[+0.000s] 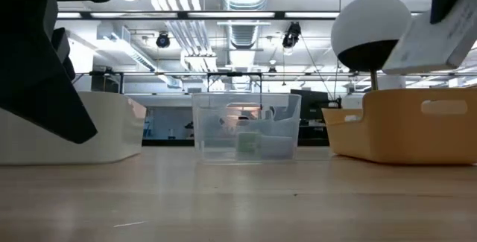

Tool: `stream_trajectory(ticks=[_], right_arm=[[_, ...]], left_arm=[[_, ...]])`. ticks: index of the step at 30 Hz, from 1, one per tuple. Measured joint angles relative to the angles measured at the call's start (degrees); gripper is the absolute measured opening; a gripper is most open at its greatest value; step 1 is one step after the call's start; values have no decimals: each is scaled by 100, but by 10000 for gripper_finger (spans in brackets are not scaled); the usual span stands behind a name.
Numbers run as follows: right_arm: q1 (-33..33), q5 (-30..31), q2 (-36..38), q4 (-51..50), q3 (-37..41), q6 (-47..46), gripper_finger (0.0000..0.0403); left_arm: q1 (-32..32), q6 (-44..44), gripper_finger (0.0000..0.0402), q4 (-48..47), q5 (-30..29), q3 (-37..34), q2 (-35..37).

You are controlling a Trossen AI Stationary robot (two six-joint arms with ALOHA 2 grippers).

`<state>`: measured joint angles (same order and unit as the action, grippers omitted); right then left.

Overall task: Pick and place items into bin
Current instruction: Put the white card reader box into the yellow bin, then return to Home Position

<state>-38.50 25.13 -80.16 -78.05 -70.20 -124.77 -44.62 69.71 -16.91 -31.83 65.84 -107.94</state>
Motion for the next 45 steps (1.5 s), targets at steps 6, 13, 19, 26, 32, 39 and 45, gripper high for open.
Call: stream_trajectory(ticks=[6, 13, 19, 26, 32, 39, 45], right_arm=[[634, 21, 1410, 947, 1617, 30, 37], [1394, -140, 1807, 2527, 2615, 1034, 38], [1637, -531, 1570, 2738, 2576, 1666, 38], [1659, -583, 1276, 2764, 2447, 2055, 71], [1657, -850, 1092, 2735, 2451, 1992, 141], [1437, -672, 1115, 1363, 1726, 2570, 180], [299, 488, 1088, 2024, 614, 3955, 173]], left_arm=[[0, 2, 0, 15, 4, 2, 0], [0, 7, 0, 17, 7, 2, 1], [0, 11, 0, 13, 15, 4, 5], [67, 11, 0, -4, 20, 4, 9], [113, 4, 0, -2, 18, 7, 9], [153, -117, 0, 1, -262, 155, 216], [886, -1963, 0, 1362, -9, 116, 1078]])
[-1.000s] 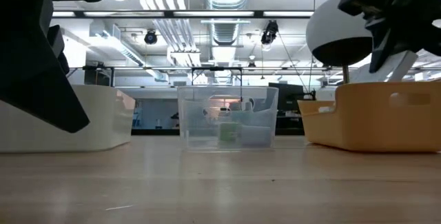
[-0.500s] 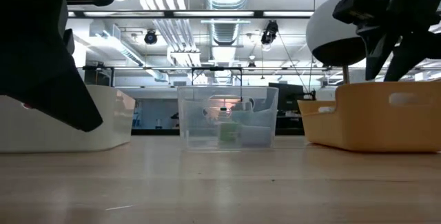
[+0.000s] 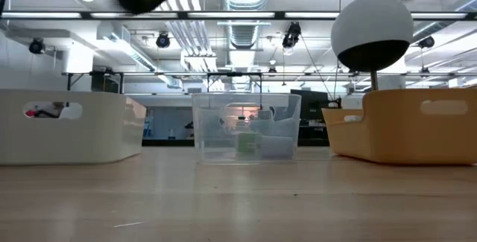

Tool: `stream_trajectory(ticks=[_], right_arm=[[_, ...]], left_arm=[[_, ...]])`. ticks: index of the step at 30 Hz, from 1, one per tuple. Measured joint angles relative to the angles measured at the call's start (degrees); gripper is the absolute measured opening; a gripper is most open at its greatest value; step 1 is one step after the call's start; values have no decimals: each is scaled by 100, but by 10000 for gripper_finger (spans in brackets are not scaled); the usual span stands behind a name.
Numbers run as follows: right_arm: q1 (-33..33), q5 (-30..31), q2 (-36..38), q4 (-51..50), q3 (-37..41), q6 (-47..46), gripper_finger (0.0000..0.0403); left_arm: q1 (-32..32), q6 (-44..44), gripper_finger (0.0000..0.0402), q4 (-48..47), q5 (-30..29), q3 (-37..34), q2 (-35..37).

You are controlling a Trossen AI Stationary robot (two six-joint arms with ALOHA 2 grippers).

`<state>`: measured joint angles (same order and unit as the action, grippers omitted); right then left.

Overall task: Pick and place items into bin
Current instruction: Return to Home Position

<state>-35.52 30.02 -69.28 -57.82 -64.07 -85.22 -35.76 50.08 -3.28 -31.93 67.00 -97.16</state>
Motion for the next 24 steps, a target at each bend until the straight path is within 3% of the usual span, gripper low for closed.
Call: stream_trajectory(ticks=[3, 6, 8, 10, 11, 15, 17, 24], right_arm=[[-704, 418, -10, 871, 232, -9, 162], [-1290, 1266, -2, 1723, 962, -333, 151], [-1198, 1766, 218, 1782, 1262, -439, 144], [-708, 1934, 655, 2055, 1376, 220, 138], [-348, 1727, 867, 2392, 1450, 887, 136], [979, -56, 1181, 4802, 2059, 3189, 126], [1485, -296, 1124, 5574, 2379, 3677, 122], [2924, -1375, 1044, 5799, 2649, 4472, 112]], left_arm=[[579, -1169, 0, 1441, 870, -65, 274], [1084, -1759, 0, 2566, 1389, -63, 413], [1391, -2112, 0, 2980, 1775, -72, 538], [1717, -2232, 0, 3060, 2306, -74, 735], [1886, -2242, 0, 3017, 2526, -90, 853], [2641, -2255, 0, 2819, 3312, -388, 1360], [2968, -2258, 0, 2823, 3465, -740, 1674], [3641, -2134, 0, 3382, 3384, -2586, 3422]])
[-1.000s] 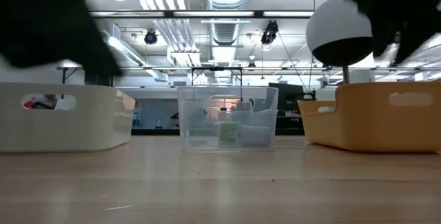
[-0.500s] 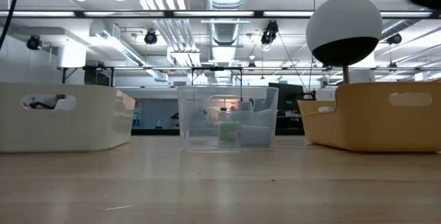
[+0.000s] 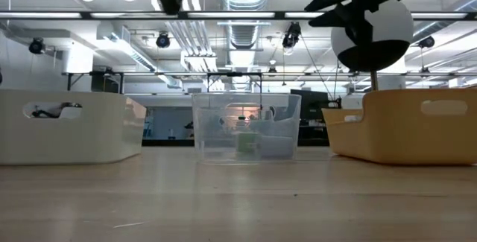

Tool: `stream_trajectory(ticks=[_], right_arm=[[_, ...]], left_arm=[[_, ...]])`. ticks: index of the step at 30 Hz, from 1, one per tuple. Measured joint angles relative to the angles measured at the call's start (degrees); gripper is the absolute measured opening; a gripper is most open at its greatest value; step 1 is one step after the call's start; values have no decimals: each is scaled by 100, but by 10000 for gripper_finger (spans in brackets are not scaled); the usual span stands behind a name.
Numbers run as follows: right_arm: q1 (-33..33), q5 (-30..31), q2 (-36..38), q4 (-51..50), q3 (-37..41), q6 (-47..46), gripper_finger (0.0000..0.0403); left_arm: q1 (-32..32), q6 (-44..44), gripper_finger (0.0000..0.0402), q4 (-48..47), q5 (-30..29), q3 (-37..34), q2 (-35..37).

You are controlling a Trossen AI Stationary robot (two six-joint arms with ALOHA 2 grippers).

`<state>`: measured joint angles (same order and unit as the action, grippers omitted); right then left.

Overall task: Pick and place items into bin
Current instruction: Return to Home Position

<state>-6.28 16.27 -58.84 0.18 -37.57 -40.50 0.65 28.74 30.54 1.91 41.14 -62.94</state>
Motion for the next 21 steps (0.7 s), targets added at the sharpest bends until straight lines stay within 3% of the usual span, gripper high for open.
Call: stream_trajectory(ticks=[6, 9, 12, 16, 21], right_arm=[[-382, 286, 619, -1439, 188, -264, 106], [-755, 1566, 933, -2093, 166, -296, 107], [-1166, 2680, 1364, -3043, -100, -352, 109], [-1765, 2815, 1858, -4990, -417, -928, 109], [-2074, 3537, 2246, -6192, -366, -1229, 109]], left_arm=[[-55, 393, 0, 174, -656, -1450, 1227], [-164, 194, 0, 140, -1037, -1731, 1477], [-185, -208, 0, -541, -1314, -1804, 1880], [-189, -219, 0, -1578, -1348, -1774, 2444], [-189, 51, 0, -1802, -1322, -1781, 2886]])
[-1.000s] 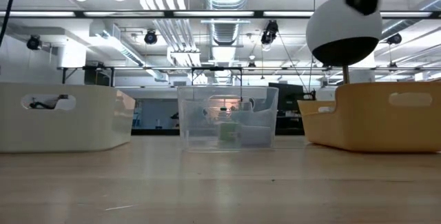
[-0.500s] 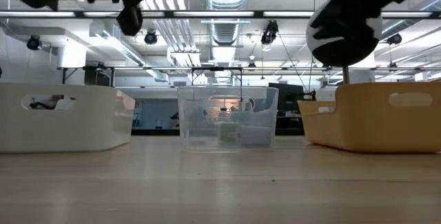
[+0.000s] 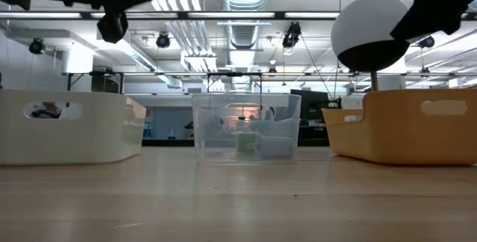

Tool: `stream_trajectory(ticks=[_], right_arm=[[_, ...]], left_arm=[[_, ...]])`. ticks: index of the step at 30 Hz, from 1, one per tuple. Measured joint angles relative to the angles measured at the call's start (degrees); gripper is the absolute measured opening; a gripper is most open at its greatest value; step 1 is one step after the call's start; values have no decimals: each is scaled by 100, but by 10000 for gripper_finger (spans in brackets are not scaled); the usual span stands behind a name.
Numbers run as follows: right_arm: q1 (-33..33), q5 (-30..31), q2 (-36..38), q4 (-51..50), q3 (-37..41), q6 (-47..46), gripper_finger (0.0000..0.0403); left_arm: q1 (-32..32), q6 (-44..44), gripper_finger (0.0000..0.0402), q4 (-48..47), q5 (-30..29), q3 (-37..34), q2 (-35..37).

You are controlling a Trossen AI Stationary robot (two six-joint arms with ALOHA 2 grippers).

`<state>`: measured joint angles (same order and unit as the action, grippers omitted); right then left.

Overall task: Pick and place items into bin
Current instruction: Return to Home Position

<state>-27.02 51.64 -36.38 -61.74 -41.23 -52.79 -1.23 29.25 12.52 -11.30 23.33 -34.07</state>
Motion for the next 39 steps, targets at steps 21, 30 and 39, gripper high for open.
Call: stream_trajectory(ticks=[21, 30, 39], right_arm=[[-167, -1210, 2758, 3364, 1856, 1882, 109], [-95, -1131, 3518, 3144, 2516, 1398, 109], [-95, -1765, 3472, 3293, 3229, 629, 109]], left_arm=[[4, -906, 0, 2754, 1565, -1321, 204], [16, -1064, 0, 2514, 1341, -2142, 936], [37, -1032, 0, 1454, 1486, -2284, 2241]])
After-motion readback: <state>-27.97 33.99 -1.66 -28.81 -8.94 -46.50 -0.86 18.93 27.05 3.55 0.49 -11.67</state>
